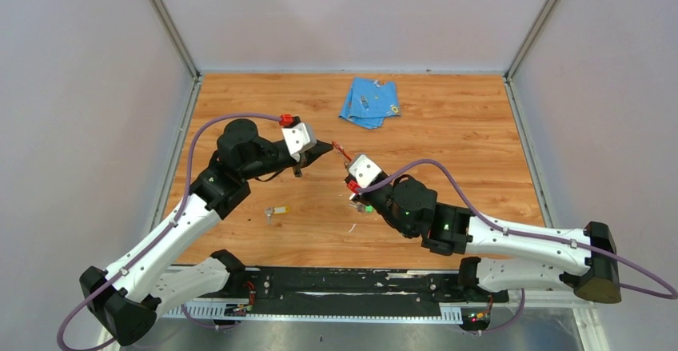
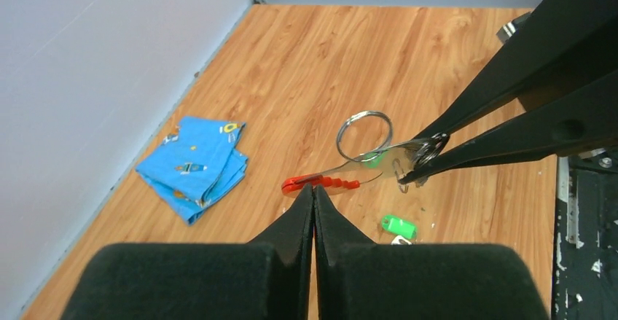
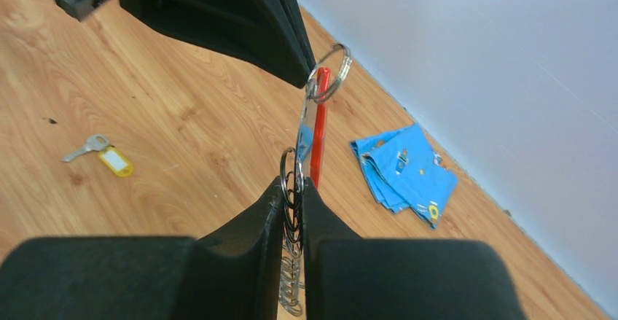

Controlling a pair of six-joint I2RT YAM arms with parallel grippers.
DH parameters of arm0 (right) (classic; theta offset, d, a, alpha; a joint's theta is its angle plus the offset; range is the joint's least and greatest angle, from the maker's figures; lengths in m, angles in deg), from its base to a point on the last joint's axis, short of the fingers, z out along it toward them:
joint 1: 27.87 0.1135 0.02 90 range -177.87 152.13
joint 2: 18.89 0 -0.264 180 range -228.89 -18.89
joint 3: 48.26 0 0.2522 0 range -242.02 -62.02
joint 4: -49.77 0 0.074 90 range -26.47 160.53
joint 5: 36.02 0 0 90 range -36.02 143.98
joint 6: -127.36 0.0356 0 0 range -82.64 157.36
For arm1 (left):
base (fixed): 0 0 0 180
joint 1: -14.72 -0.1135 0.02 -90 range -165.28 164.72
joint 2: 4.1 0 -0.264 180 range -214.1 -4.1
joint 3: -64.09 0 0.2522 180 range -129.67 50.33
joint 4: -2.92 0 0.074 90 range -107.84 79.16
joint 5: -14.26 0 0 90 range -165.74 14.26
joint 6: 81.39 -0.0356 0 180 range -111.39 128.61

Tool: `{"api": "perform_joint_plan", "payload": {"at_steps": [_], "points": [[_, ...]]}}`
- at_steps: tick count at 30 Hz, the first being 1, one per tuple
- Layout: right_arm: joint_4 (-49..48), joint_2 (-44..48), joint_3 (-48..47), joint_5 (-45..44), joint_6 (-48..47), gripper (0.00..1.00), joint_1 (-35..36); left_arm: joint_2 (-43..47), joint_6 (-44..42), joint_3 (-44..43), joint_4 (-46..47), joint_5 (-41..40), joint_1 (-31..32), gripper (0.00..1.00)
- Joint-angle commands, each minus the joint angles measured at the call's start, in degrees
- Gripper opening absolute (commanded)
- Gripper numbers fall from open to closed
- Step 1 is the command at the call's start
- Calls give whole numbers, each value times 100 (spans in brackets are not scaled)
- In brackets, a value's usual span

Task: Put the keys on the keyring
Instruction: Adjust the keyring.

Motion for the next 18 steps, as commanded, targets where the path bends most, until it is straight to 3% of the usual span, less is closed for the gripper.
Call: {"api": "perform_joint_plan", "payload": {"at_steps": [1,3,6,10,11,14,18], "points": [[-250,238,-159,497,265,19,80,-2,-388,-36,-209,-194,-13,0],[-191,335,-139,679,327,22,67,52,-723,-11,-223,-183,-19,0],[-27,416,-134,716,315,11,48,115,-894,19,-149,-136,-20,0],[53,520,-41,708,308,1,13,231,-956,-41,-353,625,-20,0],[81,562,-6,725,294,1,6,287,-1055,-56,-430,768,-20,3],[185,748,66,916,281,1,-42,397,-1589,-143,-757,965,-20,27],[606,1044,61,1407,311,0,-180,529,-3279,-384,-1465,945,-20,35]]}}
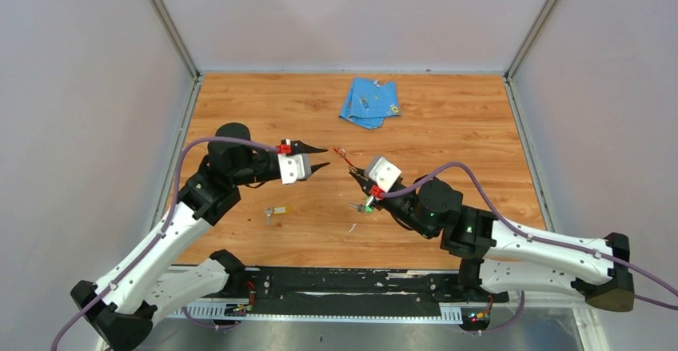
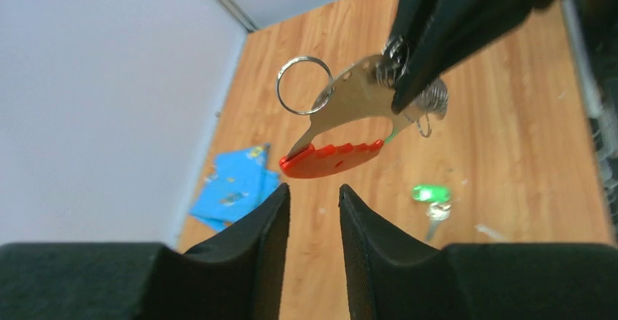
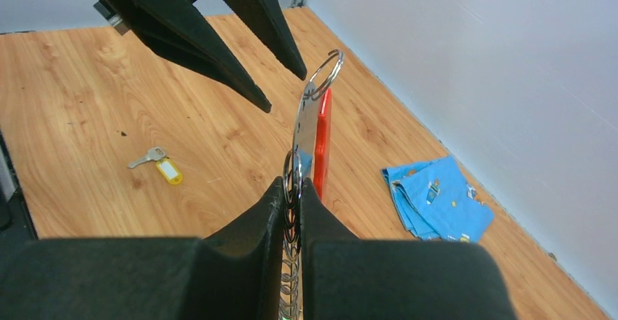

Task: Put the keys on the keyring
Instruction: Adjust the keyring.

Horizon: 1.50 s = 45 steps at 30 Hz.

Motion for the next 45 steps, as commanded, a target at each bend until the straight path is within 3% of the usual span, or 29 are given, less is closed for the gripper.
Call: {"api": "perform_joint_plan", "payload": {"at_steps": [1,5,7,12,19,22,27,30,39,41,45], "points": [[438,419,5,722,101,0,-191,215,-2311,-376,-979,233,-15,36],[1094,634,-223,1828,360,1,-526,415,-4620,-421,-1563,198,-16,38],[1527,622,-401,2860,529,0,-779,540,-5417,-338,-1559,171,-11,39],[2375,388,-884,4771,722,0,-1498,814,-6362,13,-945,367,-10,39],[2526,-57,-1401,6742,1182,0,-2348,1239,-7928,504,-1406,1040,-13,39],[2604,-264,-1534,7256,1328,1,-2509,1403,-8073,785,-1007,1277,-15,39],[2860,-547,-1727,7703,1287,0,-2628,1630,-7799,1425,577,1227,-13,36],[3001,-641,-1829,7841,1214,1,-2693,1680,-7726,1499,826,1154,-15,33],[3119,-903,-1999,8057,1213,1,-2876,1766,-7502,1476,755,1488,-15,37],[3136,-959,-2041,8088,1244,1,-2912,1763,-7640,1403,448,1665,-15,40],[3199,-1068,-2142,8141,1319,0,-2952,1612,-8744,1097,-903,1909,-13,42]]}}
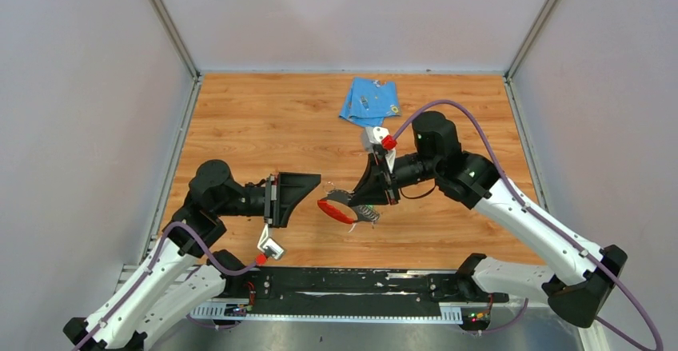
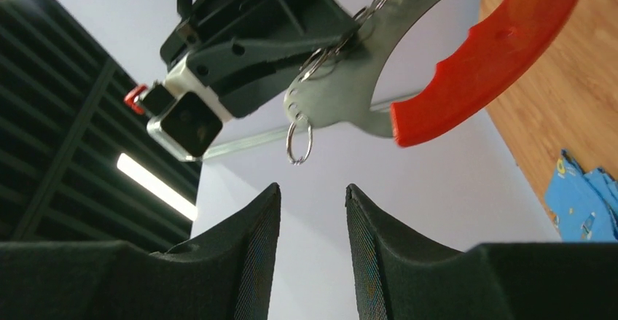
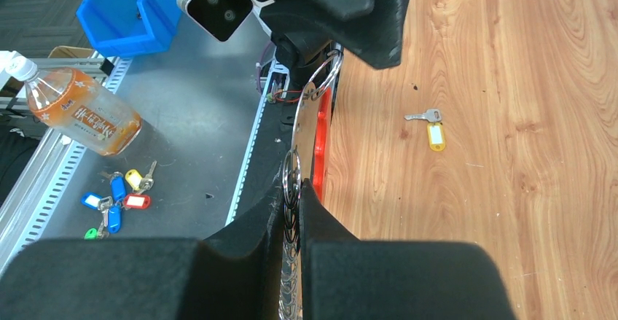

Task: Put the keys on the keyring
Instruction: Adjust the keyring.

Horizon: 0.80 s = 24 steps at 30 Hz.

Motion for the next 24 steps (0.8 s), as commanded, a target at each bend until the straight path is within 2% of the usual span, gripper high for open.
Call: {"api": "perform_joint_plan", "payload": {"at_steps": [1,13,18,21,24], "points": [[126,-64,-280,255,116,0,-112,-142,-1064,-327,-1210,492,-13,42],[257,-141,-304,284,142,0,-145,-275,-763,-146,-130,393,-12,41],[277,-172,-304,223,151,0,-165,-284,-582,-130,22,405,-13,42],[288,-157,-289,29,74,1,-159,-286,-296,-260,-341,351,-12,47],[417,-100,-290,-352,-123,1,-164,-437,400,-840,-1691,130,-12,49]]}}
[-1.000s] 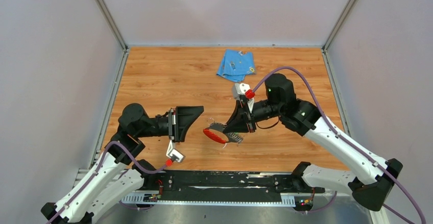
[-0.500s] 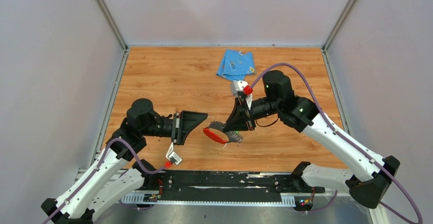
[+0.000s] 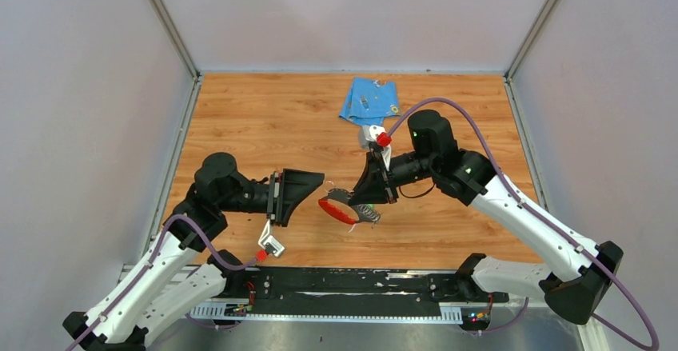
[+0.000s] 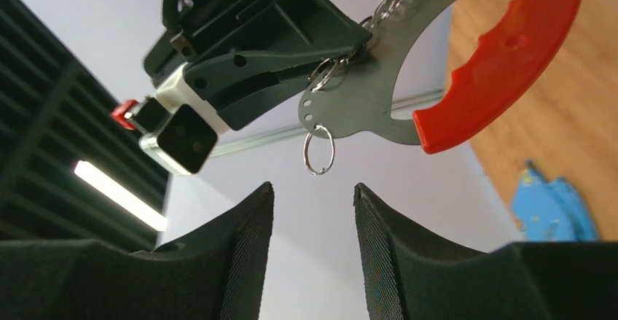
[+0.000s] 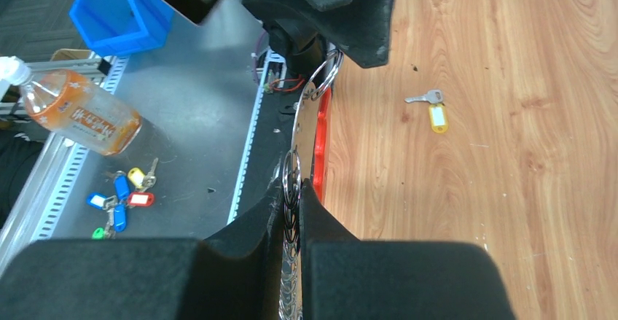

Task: Put the keys on the keyring
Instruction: Adjust the keyring.

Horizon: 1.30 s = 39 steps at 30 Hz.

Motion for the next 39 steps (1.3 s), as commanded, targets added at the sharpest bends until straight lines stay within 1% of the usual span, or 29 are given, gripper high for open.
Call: {"api": "perform_joint_plan", "payload": {"at_steps": [1,3,4,7,10,13,16,17,19,22,24,28,34,37,38,39], "points": [[224,120,-194,-496,-245,0,-76,-187,1385,-719,-1407,-112,-13,49],[354,174,-199,-733,-436,0,-78,-325,2778,-989,-1520,-277,-13,48],[445,194,-221,-833,-530,0,-75,-449,3157,-1173,-1737,-333,-13,48],[646,198,-294,-894,-692,1,-80,-805,4007,-1677,-2148,-379,-11,47],[772,186,-338,-973,-793,1,-61,-1042,4791,-1967,-2153,-256,-11,45],[1003,183,-401,-1240,-1037,1,36,-1437,5879,-2357,-2153,-164,-17,43],[1334,200,-450,-1852,-1455,1,289,-1937,7116,-2785,-2150,-73,-86,39],[1420,211,-471,-2103,-1602,1,443,-2113,7482,-2933,-2187,111,-183,37],[1586,209,-518,-2505,-1816,1,652,-2562,7953,-3281,-2438,584,-427,35],[1732,206,-583,-2830,-1955,1,839,-3189,8099,-3905,-3148,1070,-671,34],[1799,210,-618,-2948,-2014,1,943,-3401,8295,-4044,-3213,1209,-723,36],[1847,252,-666,-3039,-2079,1,1015,-3555,8631,-3983,-3219,1549,-725,43],[1965,272,-761,-3105,-2218,0,1015,-3591,9223,-3693,-3219,1847,-645,53],[1981,265,-772,-3057,-2215,0,1015,-3506,9234,-3560,-3227,1655,-544,54],[1983,250,-782,-3052,-2213,1,1015,-3486,9212,-3518,-3272,1447,-450,54],[1979,241,-797,-3055,-2221,1,1015,-3500,8957,-3519,-3518,1199,-317,52]]}}
